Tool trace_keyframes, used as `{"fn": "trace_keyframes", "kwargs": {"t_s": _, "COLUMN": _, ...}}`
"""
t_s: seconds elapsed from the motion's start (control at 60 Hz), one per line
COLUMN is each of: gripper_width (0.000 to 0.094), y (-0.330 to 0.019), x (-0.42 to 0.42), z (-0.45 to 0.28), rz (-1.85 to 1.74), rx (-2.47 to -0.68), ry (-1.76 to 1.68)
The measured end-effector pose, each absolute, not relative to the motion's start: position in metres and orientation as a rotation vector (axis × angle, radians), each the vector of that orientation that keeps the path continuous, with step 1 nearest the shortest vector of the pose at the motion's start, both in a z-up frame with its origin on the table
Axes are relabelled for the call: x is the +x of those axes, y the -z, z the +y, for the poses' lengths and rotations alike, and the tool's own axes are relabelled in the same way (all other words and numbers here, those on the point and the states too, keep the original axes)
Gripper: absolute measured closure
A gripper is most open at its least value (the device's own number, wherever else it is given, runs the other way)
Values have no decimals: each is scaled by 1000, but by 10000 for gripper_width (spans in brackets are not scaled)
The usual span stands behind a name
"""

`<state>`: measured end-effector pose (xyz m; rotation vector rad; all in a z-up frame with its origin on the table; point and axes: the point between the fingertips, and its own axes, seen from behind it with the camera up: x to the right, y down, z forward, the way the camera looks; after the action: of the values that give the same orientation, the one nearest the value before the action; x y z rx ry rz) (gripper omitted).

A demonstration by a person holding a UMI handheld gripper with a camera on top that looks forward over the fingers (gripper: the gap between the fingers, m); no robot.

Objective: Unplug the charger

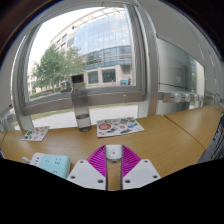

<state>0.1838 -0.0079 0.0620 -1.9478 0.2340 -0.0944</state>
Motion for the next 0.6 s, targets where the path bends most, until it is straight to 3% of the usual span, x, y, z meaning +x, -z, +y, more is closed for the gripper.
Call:
{"fn": "trace_keyframes", "kwargs": {"t_s": 0.1, "gripper_width": 761, "y": -33, "x": 183, "z": -8, "rz": 228, "rx": -1980, "ry": 58}}
{"fn": "trace_keyframes", "kwargs": {"t_s": 0.283, "gripper_width": 681, "y": -14, "x": 187, "z": -10, "rz": 209, "rx": -1995, "ry": 48}}
{"fn": "trace_keyframes", "kwargs": {"t_s": 0.383, "gripper_width": 577, "y": -8, "x": 191, "z": -14, "rz": 229, "rx": -2002, "ry": 52}}
{"fn": "trace_keyframes", "kwargs": {"t_s": 0.433, "gripper_width": 536, "y": -9, "x": 190, "z": -16, "rz": 228, "rx": -2002, "ry": 42}}
{"fn": "trace_keyframes", "kwargs": {"t_s": 0.5, "gripper_width": 414, "y": -16, "x": 187, "z": -21, "rz": 214, "rx": -1997, "ry": 34}}
{"fn": "trace_keyframes", "kwargs": {"t_s": 0.6, "gripper_width": 317, "y": -51, "x": 185, "z": -36, "rz": 199, "rx": -1935, "ry": 55}}
